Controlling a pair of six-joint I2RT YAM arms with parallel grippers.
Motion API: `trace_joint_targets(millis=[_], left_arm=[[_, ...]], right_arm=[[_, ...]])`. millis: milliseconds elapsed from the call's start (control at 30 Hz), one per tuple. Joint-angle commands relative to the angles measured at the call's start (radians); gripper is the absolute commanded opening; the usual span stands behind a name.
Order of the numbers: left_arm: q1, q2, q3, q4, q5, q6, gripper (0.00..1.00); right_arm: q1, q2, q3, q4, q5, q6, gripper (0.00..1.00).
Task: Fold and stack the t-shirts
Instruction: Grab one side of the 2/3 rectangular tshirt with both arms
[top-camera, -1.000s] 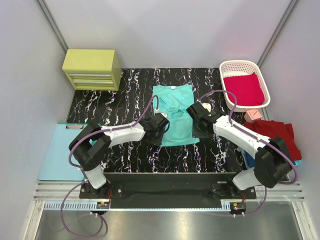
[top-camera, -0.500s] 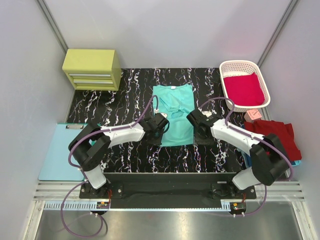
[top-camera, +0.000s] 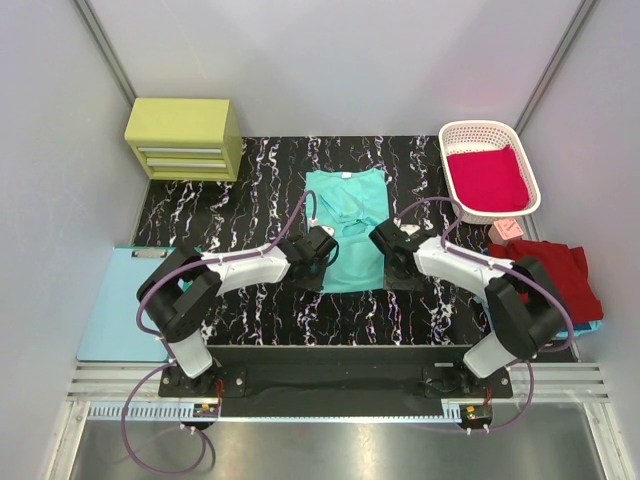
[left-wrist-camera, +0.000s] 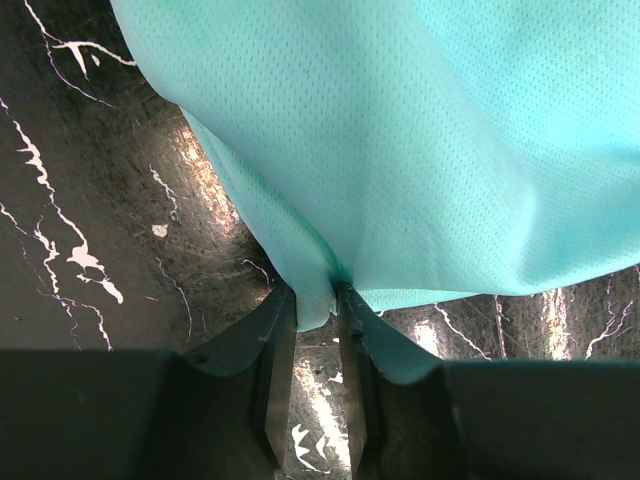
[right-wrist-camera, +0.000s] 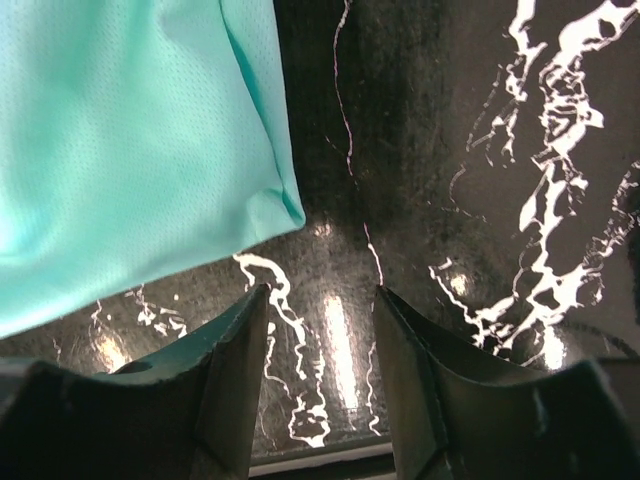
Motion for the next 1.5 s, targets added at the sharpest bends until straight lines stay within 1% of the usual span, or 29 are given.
trace_joint_targets(millis=[0, 200, 500, 700, 967, 1100, 1233, 1333, 1467], left_arm=[[0.001, -0.025, -0.011, -0.012, 0.016, -0.009, 0.27], [0.002, -0.031, -0.014, -0.018, 0.012, -0.006, 0.27], [0.001, -0.031, -0.016, -0.021, 0.012, -0.004, 0.27], [0.002, -0.024, -0.011, -0.022, 0.016, 0.000, 0.27], [0.002, -0.016, 0.001, -0.027, 0.017, 0.006, 0.27], [0.002, -0.016, 0.000, -0.030, 0.014, 0.006, 0.27], [0.002, -0.007, 0.004, -0.032, 0.020, 0.006, 0.27], [0.002, 0.001, 0.012, -0.030, 0.025, 0.009, 0.27], [0.002, 0.009, 0.024, -0.035, 0.025, 0.019, 0.27]], right_arm=[[-0.027, 0.033, 0.022, 0.045, 0.029, 0.018, 0.52], [-0.056, 0.053, 0.025, 0.077, 0.030, 0.018, 0.49], [-0.056, -0.004, 0.066, 0.067, 0.032, 0.002, 0.49], [-0.054, -0.061, 0.107, 0.047, 0.035, -0.001, 0.50], [-0.064, -0.027, 0.106, 0.039, 0.038, 0.005, 0.51], [-0.064, -0.100, 0.097, 0.001, 0.052, 0.019, 0.51], [-0.064, -0.156, 0.118, -0.062, 0.128, 0.009, 0.51], [-0.062, -0.162, 0.140, -0.099, 0.153, -0.007, 0.51], [-0.064, -0.119, 0.123, -0.081, 0.101, -0.005, 0.50]])
